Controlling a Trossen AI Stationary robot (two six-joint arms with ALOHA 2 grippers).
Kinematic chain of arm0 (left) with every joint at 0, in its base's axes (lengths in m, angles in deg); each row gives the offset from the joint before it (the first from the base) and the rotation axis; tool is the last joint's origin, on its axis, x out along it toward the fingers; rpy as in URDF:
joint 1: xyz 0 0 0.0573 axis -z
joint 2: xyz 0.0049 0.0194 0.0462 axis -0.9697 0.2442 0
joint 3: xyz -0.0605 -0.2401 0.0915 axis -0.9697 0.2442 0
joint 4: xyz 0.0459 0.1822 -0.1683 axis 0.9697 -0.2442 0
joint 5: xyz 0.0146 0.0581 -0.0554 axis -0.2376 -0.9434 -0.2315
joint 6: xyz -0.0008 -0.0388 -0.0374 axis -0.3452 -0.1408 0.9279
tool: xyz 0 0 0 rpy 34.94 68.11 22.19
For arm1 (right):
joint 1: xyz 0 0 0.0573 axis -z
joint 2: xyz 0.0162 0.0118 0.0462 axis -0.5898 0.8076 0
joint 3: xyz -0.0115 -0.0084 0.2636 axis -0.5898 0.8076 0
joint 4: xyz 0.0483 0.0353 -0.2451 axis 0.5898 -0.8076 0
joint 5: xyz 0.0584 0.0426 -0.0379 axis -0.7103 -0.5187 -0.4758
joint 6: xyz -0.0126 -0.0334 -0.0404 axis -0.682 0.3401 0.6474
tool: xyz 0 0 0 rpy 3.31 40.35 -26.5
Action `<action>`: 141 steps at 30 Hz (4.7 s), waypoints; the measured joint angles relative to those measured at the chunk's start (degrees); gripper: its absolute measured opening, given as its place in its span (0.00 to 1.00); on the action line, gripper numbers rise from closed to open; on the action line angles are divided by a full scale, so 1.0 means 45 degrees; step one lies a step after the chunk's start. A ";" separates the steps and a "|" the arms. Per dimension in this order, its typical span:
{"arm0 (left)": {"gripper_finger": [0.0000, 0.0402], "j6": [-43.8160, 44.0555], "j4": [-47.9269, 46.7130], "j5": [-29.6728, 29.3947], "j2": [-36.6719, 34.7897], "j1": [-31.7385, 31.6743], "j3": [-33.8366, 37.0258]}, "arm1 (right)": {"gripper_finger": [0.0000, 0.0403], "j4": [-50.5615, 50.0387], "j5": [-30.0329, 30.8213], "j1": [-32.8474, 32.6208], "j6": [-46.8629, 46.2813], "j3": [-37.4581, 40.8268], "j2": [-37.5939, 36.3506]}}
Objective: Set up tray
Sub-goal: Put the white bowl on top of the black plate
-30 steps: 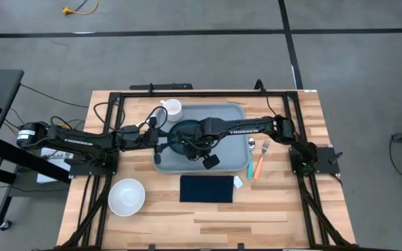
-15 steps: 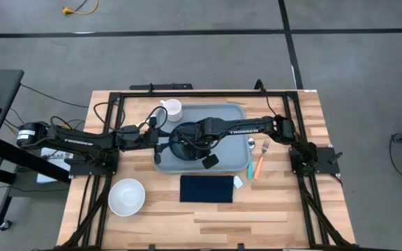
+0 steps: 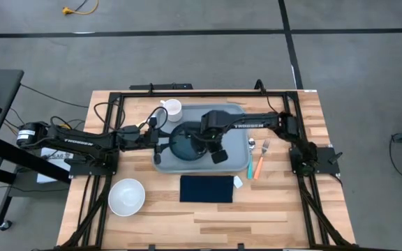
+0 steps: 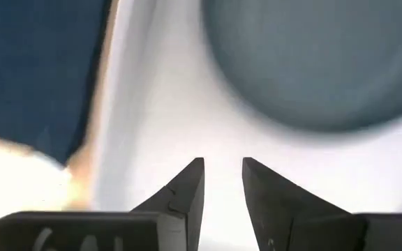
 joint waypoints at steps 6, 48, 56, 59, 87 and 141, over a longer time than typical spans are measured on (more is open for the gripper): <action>0.31 0.1082 -0.1475 0.0212 0.0121 0.0015 0.0010 | 0.23 0.0020 -0.1689 0.1125 -0.1050 0.1496 -0.1074; 0.31 1.2239 -1.9710 0.2572 0.0798 0.4194 -0.7509 | 0.23 1.5655 -0.1672 0.1002 -0.4841 1.5169 -0.9398; 0.31 1.0044 -2.1265 0.4233 0.2614 0.4908 -0.7499 | 0.23 1.5727 -0.1667 0.0922 -0.5039 1.5377 -0.9394; 0.31 0.8674 -2.1263 0.4131 0.3238 0.5124 -0.7499 | 0.23 1.5927 -0.1667 0.0918 -0.5042 1.5382 -0.9394; 0.31 0.6151 -2.0755 0.3991 0.4536 0.5212 -0.7495 | 0.23 1.6087 -0.1672 0.0685 -0.5375 1.5382 -0.9389; 0.01 0.3575 -1.9908 0.3387 0.4536 0.1502 -1.0498 | 0.23 1.5706 -0.1677 0.0685 -0.5365 1.5382 -0.9389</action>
